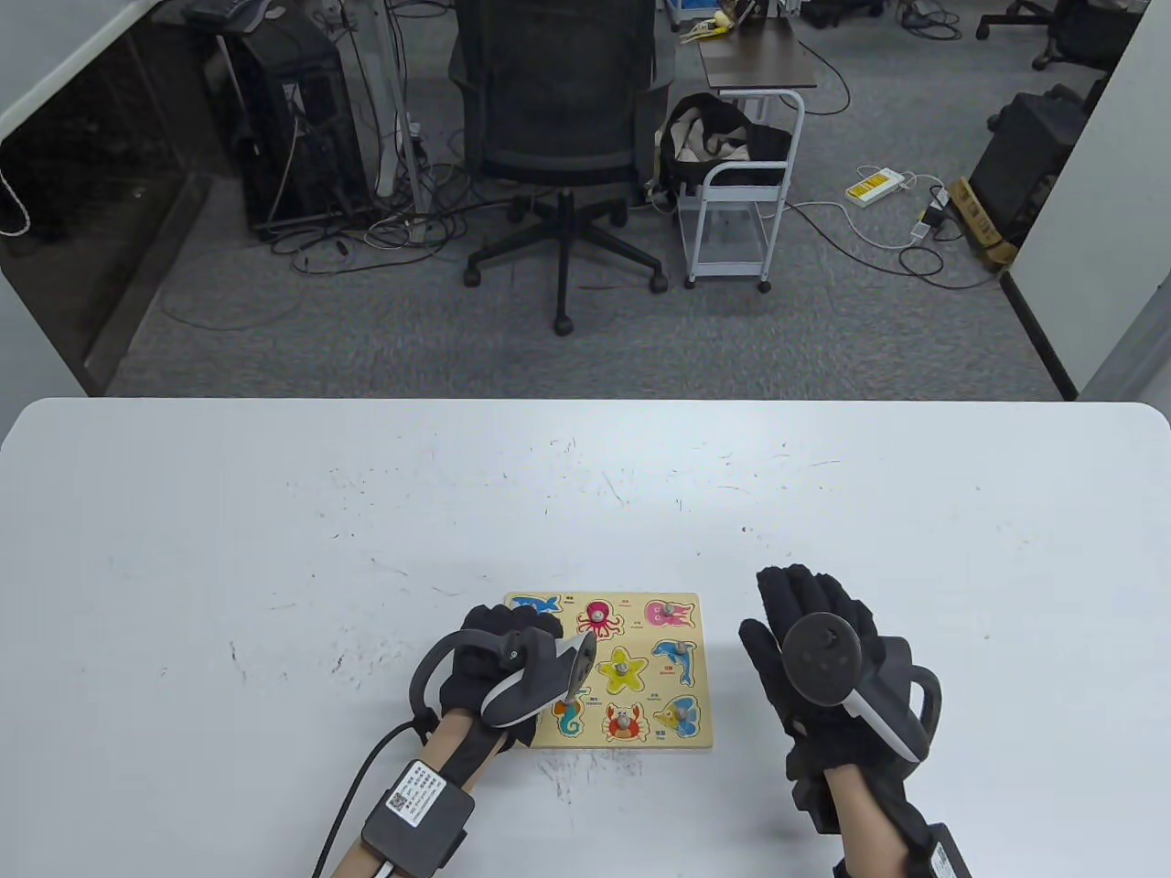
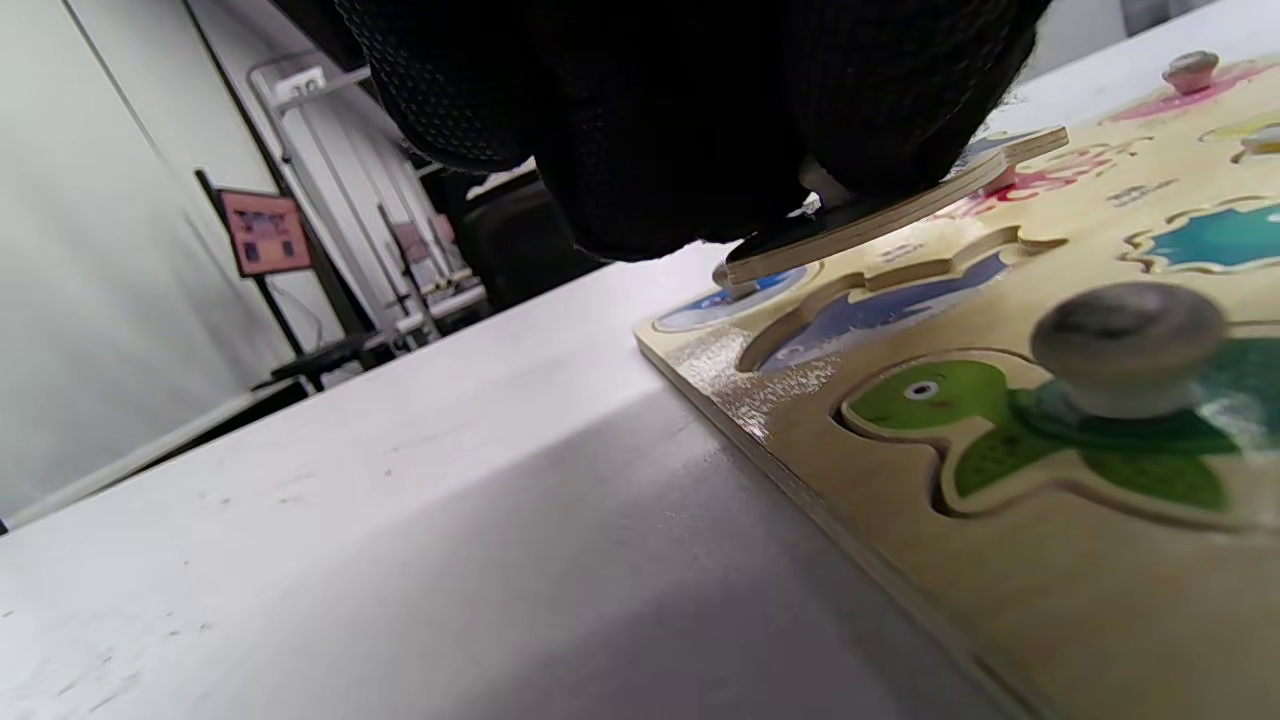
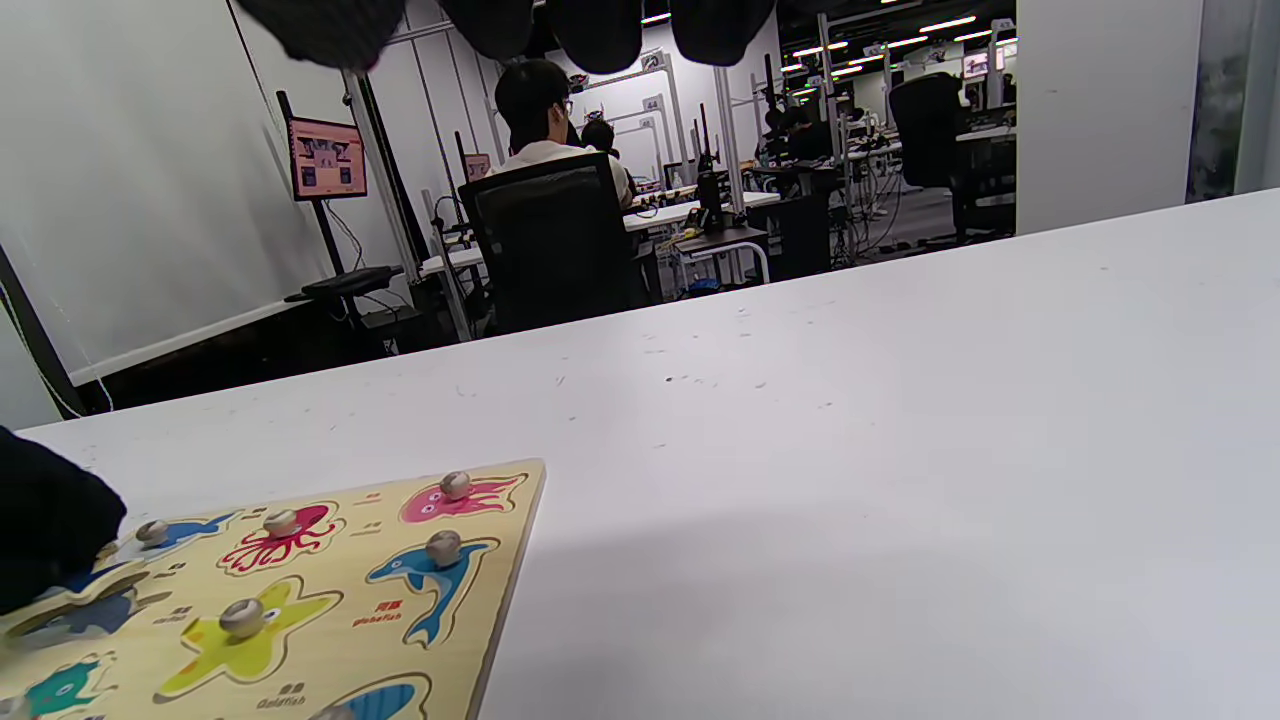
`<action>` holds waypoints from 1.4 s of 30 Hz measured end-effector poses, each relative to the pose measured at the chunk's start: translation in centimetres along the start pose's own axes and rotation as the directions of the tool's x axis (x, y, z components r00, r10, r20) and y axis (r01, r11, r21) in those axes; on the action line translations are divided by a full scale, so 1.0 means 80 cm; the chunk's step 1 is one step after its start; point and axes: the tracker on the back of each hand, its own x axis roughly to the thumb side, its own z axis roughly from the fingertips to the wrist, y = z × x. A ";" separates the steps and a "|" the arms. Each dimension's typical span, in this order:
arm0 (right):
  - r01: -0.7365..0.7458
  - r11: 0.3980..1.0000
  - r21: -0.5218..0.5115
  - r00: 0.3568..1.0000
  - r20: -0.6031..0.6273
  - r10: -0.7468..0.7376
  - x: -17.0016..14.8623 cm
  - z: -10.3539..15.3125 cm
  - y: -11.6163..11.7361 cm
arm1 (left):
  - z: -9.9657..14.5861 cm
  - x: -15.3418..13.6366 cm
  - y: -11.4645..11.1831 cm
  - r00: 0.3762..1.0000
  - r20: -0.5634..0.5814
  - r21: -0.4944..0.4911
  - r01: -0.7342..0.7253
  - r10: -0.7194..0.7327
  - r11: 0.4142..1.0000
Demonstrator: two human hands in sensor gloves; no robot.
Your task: Fit puzzle pieces into frame
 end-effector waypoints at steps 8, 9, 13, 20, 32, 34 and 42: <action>0.004 1.000 0.004 1.000 0.001 -0.004 0.000 0.000 0.000 | -0.002 0.008 -0.005 1.000 0.010 -0.011 0.018 -0.017 1.000; 0.005 1.000 0.005 1.000 0.001 -0.005 0.000 0.000 0.000 | -0.003 0.008 -0.006 1.000 0.008 -0.013 0.020 -0.020 1.000; 0.002 1.000 0.007 1.000 0.001 -0.002 0.000 0.000 0.000 | -0.005 0.008 -0.008 0.999 0.006 -0.021 0.035 -0.035 0.999; 0.003 1.000 0.011 1.000 -0.001 -0.003 0.000 -0.001 0.000 | -0.001 0.006 -0.001 0.999 0.007 -0.026 0.039 -0.039 0.999; 0.005 1.000 0.016 1.000 -0.001 -0.005 0.000 -0.001 0.000 | -0.002 0.005 0.000 0.999 0.004 -0.029 0.045 -0.045 0.999; 0.006 1.000 0.018 1.000 -0.002 -0.006 0.000 -0.001 0.000 | -0.002 0.004 0.000 0.999 0.003 -0.025 0.042 -0.042 0.999; 0.006 1.000 0.024 1.000 -0.003 -0.006 -0.001 -0.001 0.000 | -0.001 0.005 -0.001 0.999 0.008 -0.019 0.044 -0.043 0.999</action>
